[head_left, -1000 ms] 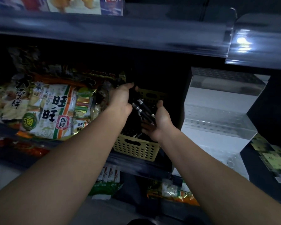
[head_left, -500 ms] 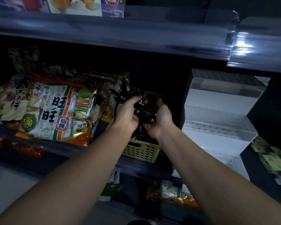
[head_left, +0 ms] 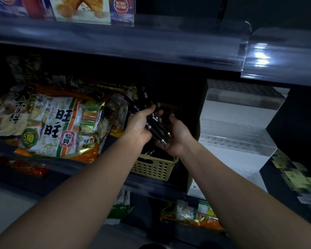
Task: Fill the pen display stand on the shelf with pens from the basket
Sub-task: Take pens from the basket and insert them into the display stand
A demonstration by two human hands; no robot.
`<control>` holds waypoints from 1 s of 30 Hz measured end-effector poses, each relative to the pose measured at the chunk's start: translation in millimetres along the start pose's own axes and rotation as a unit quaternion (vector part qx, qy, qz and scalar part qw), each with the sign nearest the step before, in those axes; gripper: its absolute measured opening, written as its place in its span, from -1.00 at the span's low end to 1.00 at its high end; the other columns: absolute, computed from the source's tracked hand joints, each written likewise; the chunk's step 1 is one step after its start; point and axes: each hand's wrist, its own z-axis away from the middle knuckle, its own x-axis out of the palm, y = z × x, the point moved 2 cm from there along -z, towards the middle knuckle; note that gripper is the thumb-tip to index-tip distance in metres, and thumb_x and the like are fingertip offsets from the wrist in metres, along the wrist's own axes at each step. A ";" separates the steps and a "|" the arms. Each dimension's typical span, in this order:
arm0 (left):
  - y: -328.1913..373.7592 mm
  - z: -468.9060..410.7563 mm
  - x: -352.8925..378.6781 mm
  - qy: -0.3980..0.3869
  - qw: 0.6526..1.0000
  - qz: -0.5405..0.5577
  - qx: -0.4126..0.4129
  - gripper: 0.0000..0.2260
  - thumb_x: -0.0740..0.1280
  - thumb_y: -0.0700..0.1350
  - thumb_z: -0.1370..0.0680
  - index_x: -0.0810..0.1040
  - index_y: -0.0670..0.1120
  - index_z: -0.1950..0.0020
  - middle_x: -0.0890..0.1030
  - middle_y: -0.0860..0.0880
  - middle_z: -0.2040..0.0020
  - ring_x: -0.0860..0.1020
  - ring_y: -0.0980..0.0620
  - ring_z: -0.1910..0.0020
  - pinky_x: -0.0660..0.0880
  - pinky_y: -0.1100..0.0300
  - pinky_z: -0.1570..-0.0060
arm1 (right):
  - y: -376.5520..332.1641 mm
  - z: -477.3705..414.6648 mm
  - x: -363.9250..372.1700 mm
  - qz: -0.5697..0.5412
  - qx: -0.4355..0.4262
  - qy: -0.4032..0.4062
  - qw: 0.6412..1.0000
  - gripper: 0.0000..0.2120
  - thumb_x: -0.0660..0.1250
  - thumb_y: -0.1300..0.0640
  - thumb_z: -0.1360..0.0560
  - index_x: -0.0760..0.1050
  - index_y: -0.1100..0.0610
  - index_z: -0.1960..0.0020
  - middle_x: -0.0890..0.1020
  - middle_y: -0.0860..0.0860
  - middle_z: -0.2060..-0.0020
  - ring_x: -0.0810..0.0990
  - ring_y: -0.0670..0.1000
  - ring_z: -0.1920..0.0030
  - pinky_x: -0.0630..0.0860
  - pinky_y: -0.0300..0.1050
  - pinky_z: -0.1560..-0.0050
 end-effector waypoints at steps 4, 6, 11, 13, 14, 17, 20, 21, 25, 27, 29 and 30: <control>0.5 1.3 8.0 -0.012 0.999 0.005 0.031 -0.91 0.35 -0.31 -0.49 0.60 -0.19 0.04 0.68 -0.05 0.18 0.63 0.06 0.23 0.53 0.19 0.12 | 8.5 2.0 4.5 -0.092 0.038 0.020 0.995 -0.52 0.03 -0.16 -0.62 0.49 0.16 -0.25 0.63 0.18 -0.12 0.61 0.15 -0.13 0.53 0.08 -0.17; -5.8 5.8 8.2 -0.020 0.999 -0.016 0.032 -0.86 0.36 -0.29 -0.49 0.59 -0.21 -0.04 0.69 -0.05 0.13 0.63 0.06 0.20 0.54 0.17 0.15 | 8.8 1.1 9.4 -0.138 0.034 0.038 0.989 -0.62 0.08 -0.09 -0.63 0.54 0.13 -0.17 0.65 0.13 -0.08 0.63 0.11 -0.08 0.57 0.01 -0.08; -12.3 14.5 0.8 -0.014 0.998 -0.057 0.030 -0.72 0.34 -0.25 -0.52 0.53 -0.29 -0.21 0.68 -0.10 0.09 0.59 0.02 0.22 0.57 0.12 0.19 | 12.8 -7.7 7.4 -0.066 -0.003 0.041 0.997 -0.57 0.10 -0.17 -0.61 0.57 0.10 -0.16 0.66 0.10 -0.07 0.63 0.09 -0.07 0.56 0.00 0.01; -9.0 17.2 -1.9 0.001 0.994 -0.103 0.038 -0.78 0.35 -0.26 -0.52 0.56 -0.27 -0.15 0.69 -0.10 0.12 0.60 0.02 0.28 0.56 0.12 0.21 | 8.7 -10.6 4.4 -0.019 -0.027 0.027 0.999 -0.52 0.11 -0.22 -0.58 0.58 0.12 -0.16 0.68 0.07 0.07 0.64 0.08 -0.03 0.56 -0.01 0.00; -7.4 19.0 -2.7 0.005 0.992 -0.125 0.033 -0.83 0.35 -0.27 -0.51 0.58 -0.24 -0.10 0.69 -0.10 0.16 0.60 0.03 0.32 0.56 0.16 0.27 | 4.6 -11.1 3.8 -0.006 -0.041 0.013 0.999 -0.50 0.12 -0.23 -0.58 0.58 0.14 -0.14 0.66 0.04 0.21 0.65 0.05 0.07 0.57 -0.04 0.05; -3.1 29.2 -1.7 -0.028 0.983 -0.181 -0.020 -0.90 0.34 -0.27 -0.52 0.59 -0.22 -0.01 0.68 -0.08 0.26 0.59 0.03 0.43 0.50 0.22 0.40 | -10.0 -7.5 5.2 0.011 -0.074 -0.020 0.997 -0.53 0.15 -0.24 -0.56 0.58 0.15 -0.01 0.56 -0.01 0.44 0.47 -0.08 0.54 0.41 -0.25 0.49; -0.6 40.4 -4.8 -0.075 0.967 -0.232 -0.070 -0.89 0.32 -0.26 -0.53 0.59 -0.23 -0.02 0.68 -0.07 0.29 0.57 0.04 0.46 0.48 0.25 0.45 | -24.3 -3.5 9.8 -0.004 -0.094 -0.039 0.995 -0.53 0.18 -0.19 -0.56 0.55 0.21 -0.10 0.65 0.12 0.17 0.62 0.05 0.32 0.51 -0.20 0.44; -0.3 43.8 -7.3 -0.090 0.963 -0.241 -0.082 -0.86 0.31 -0.26 -0.53 0.59 -0.25 -0.05 0.67 -0.05 0.32 0.56 0.06 0.45 0.48 0.26 0.46 | -28.0 -3.7 9.9 -0.019 -0.102 -0.039 0.994 -0.52 0.18 -0.16 -0.57 0.53 0.24 -0.17 0.65 0.16 0.06 0.65 0.13 0.14 0.60 -0.10 0.25; 1.7 56.8 -18.2 -0.156 0.936 -0.287 -0.131 -0.81 0.30 -0.24 -0.52 0.58 -0.26 -0.10 0.67 -0.02 0.28 0.55 0.09 0.42 0.47 0.27 0.48 | -37.2 -2.5 7.6 -0.058 -0.137 -0.040 0.988 -0.66 0.15 0.00 -0.62 0.47 0.16 -0.27 0.67 0.16 0.00 0.66 0.16 0.02 0.59 0.11 -0.05; 1.3 63.3 -21.8 -0.180 0.925 -0.300 -0.149 -0.78 0.33 -0.24 -0.46 0.58 -0.26 -0.09 0.68 -0.03 0.23 0.55 0.08 0.41 0.49 0.26 0.46 | -37.9 0.4 6.7 -0.064 -0.138 -0.041 0.987 -0.75 0.10 0.06 -0.65 0.49 0.13 -0.17 0.68 0.12 0.14 0.66 0.11 0.16 0.59 0.09 0.02; -0.6 69.4 -23.5 -0.197 0.922 -0.292 -0.161 -0.72 0.36 -0.21 -0.40 0.58 -0.24 -0.09 0.69 -0.06 0.15 0.56 0.07 0.40 0.49 0.24 0.45 | -36.0 3.9 5.2 -0.057 -0.127 -0.055 0.989 -0.77 0.08 0.10 -0.65 0.47 0.14 -0.15 0.68 0.12 0.09 0.65 0.09 0.15 0.60 0.04 0.08; -1.8 72.2 -23.6 -0.205 0.922 -0.285 -0.163 -0.69 0.36 -0.21 -0.38 0.57 -0.24 -0.10 0.69 -0.08 0.11 0.56 0.06 0.40 0.49 0.24 0.45 | -34.9 5.7 4.4 -0.051 -0.121 -0.066 0.989 -0.76 0.08 0.11 -0.64 0.46 0.16 -0.17 0.68 0.12 0.05 0.65 0.09 0.12 0.61 0.02 0.10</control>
